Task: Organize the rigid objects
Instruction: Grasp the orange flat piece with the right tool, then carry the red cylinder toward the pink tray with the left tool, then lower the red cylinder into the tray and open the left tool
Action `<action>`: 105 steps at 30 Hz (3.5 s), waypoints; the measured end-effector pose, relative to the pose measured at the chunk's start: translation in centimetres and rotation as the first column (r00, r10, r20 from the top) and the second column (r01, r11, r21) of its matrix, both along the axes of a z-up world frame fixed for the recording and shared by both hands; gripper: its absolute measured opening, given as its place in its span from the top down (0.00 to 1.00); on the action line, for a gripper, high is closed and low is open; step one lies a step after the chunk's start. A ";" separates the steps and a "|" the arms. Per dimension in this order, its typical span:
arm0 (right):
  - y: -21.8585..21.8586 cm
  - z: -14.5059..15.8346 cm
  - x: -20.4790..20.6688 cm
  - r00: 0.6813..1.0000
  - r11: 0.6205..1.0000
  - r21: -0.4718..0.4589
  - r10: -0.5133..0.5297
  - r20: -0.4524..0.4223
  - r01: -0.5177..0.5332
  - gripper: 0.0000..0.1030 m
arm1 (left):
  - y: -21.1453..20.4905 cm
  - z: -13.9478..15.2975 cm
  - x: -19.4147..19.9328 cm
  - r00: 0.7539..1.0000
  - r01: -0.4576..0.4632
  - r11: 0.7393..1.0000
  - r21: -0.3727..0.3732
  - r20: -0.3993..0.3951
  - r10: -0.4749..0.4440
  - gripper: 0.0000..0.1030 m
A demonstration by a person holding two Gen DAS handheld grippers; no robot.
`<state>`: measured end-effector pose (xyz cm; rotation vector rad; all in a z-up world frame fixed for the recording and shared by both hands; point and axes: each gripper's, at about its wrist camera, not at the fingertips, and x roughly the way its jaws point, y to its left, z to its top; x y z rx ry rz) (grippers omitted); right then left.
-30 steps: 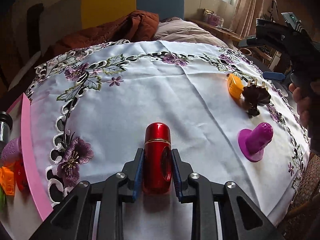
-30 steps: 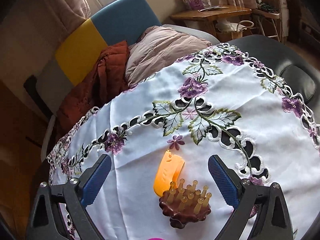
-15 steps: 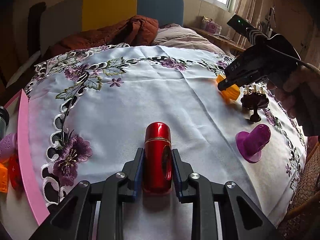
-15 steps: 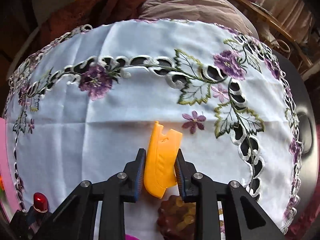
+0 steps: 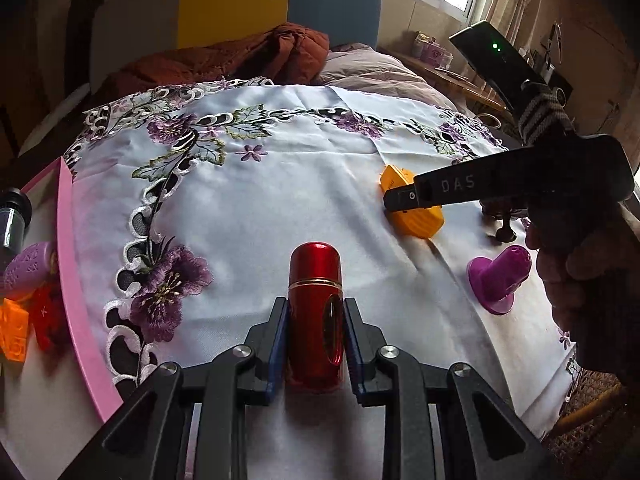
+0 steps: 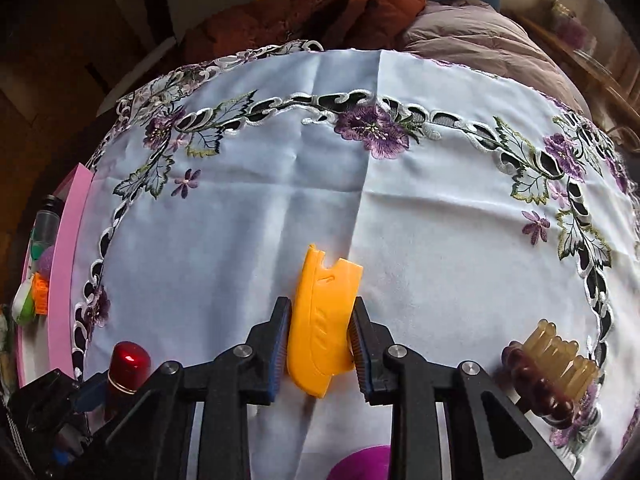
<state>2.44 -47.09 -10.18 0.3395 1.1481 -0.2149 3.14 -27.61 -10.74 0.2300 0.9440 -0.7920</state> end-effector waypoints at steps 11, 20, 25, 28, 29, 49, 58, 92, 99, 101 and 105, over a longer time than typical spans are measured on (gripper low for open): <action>0.9 -0.2 -0.1 0.999 0.996 -0.086 0.036 0.011 -0.035 0.71 | 2.3 2.2 -0.9 0.998 -0.046 0.999 -0.010 0.035 0.046 0.75; 1.0 -0.4 0.1 0.999 0.994 -0.096 0.045 0.016 -0.043 0.71 | 4.8 6.0 -1.6 0.990 -0.099 0.993 -0.061 0.099 0.105 0.75; 1.3 -0.5 0.2 0.998 0.992 -0.116 0.056 0.015 -0.054 0.71 | 6.5 7.3 -1.5 0.983 -0.141 0.986 -0.087 0.109 0.150 0.75; 1.4 -0.5 0.2 0.998 0.990 -0.130 0.064 0.014 -0.062 0.71 | 7.2 7.8 -1.4 0.979 -0.161 0.983 -0.093 0.112 0.171 0.75; 1.5 -0.5 0.2 0.998 0.989 -0.133 0.067 0.014 -0.064 0.71 | 7.5 7.9 -1.5 0.978 -0.167 0.981 -0.096 0.113 0.177 0.75; 2.6 -0.4 0.4 0.993 0.965 -0.233 0.122 -0.005 -0.120 0.71 | 10.2 7.9 -1.5 0.965 -0.234 0.969 -0.085 0.103 0.242 0.75; 2.5 -0.4 0.4 0.992 0.965 -0.230 0.125 -0.007 -0.124 0.70 | 11.6 7.5 -1.1 0.955 -0.273 0.959 -0.076 0.097 0.280 0.75; 3.3 -0.4 0.4 0.985 0.936 -0.310 0.173 -0.017 -0.170 0.71 | 24.7 1.8 3.5 0.851 -0.519 0.855 -0.001 -0.098 0.516 0.75; 3.3 -0.4 0.4 0.985 0.935 -0.312 0.174 -0.017 -0.170 0.71 | 25.0 1.4 4.3 0.836 -0.534 0.845 0.005 -0.144 0.529 0.74; 3.4 -0.4 0.4 0.985 0.934 -0.313 0.174 -0.017 -0.171 0.71 | 24.8 1.5 4.1 0.836 -0.538 0.843 0.023 -0.114 0.537 0.71; 3.4 -0.4 0.4 0.984 0.933 -0.316 0.175 -0.018 -0.172 0.71 | 24.6 1.9 3.8 0.841 -0.536 0.844 0.030 -0.076 0.536 0.70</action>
